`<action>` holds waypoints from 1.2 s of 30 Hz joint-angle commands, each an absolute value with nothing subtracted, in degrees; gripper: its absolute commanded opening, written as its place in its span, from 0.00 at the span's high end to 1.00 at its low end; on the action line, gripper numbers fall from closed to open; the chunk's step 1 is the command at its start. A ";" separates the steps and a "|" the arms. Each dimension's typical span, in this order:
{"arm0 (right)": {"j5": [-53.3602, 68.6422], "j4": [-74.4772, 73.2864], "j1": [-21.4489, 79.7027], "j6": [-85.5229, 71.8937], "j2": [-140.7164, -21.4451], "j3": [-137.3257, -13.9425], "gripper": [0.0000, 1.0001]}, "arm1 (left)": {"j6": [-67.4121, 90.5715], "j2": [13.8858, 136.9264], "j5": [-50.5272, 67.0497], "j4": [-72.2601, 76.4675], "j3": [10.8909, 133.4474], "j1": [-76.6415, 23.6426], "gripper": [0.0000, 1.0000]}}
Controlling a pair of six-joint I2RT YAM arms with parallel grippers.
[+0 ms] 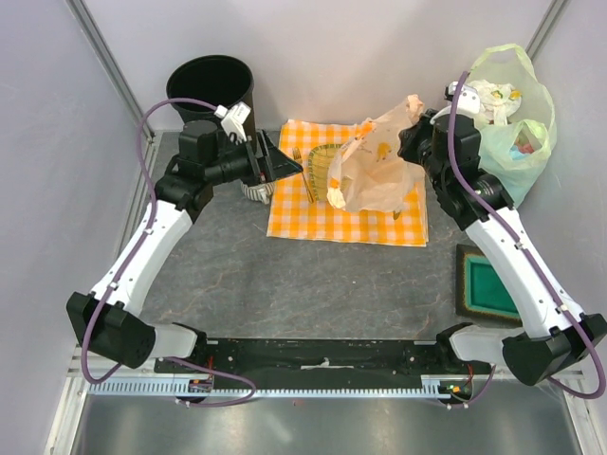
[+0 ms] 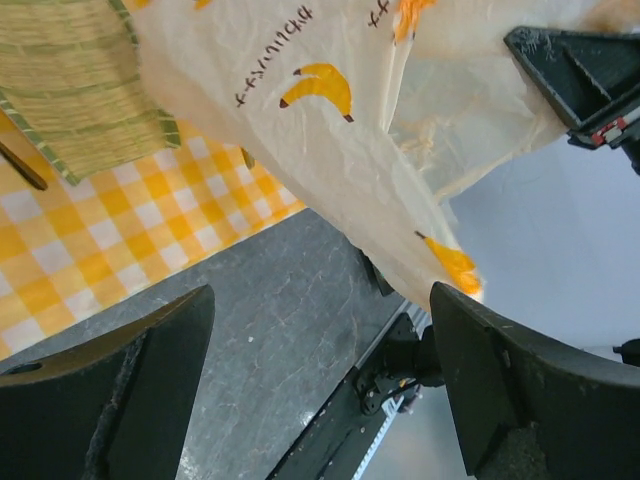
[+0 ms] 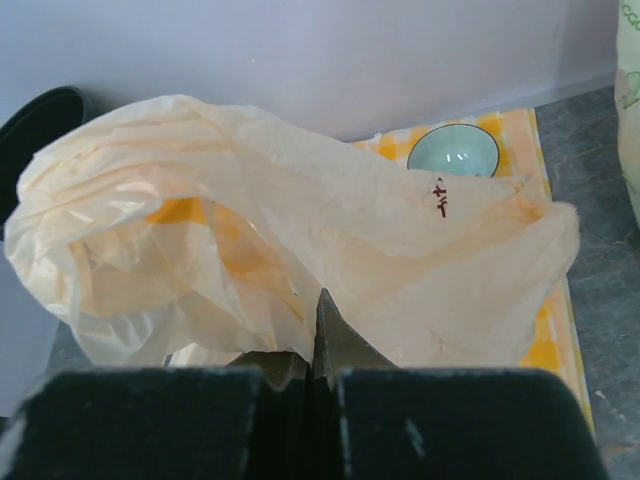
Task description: Put the trash bags into the trash bin
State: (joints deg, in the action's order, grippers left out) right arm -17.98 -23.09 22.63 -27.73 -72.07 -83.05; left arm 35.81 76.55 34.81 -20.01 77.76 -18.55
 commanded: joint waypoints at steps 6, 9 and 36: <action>-18.37 -18.81 25.05 -31.03 -73.12 -83.76 1.00 | 41.56 74.98 37.88 -5.64 71.73 -27.06 0.04; -18.54 -17.76 26.19 -30.59 -73.57 -83.50 1.00 | 45.87 72.35 37.01 -0.27 68.13 -27.33 0.04; -30.06 -14.68 28.74 -29.62 -76.12 -84.64 1.00 | 41.84 82.00 11.72 -18.08 78.57 -36.65 0.03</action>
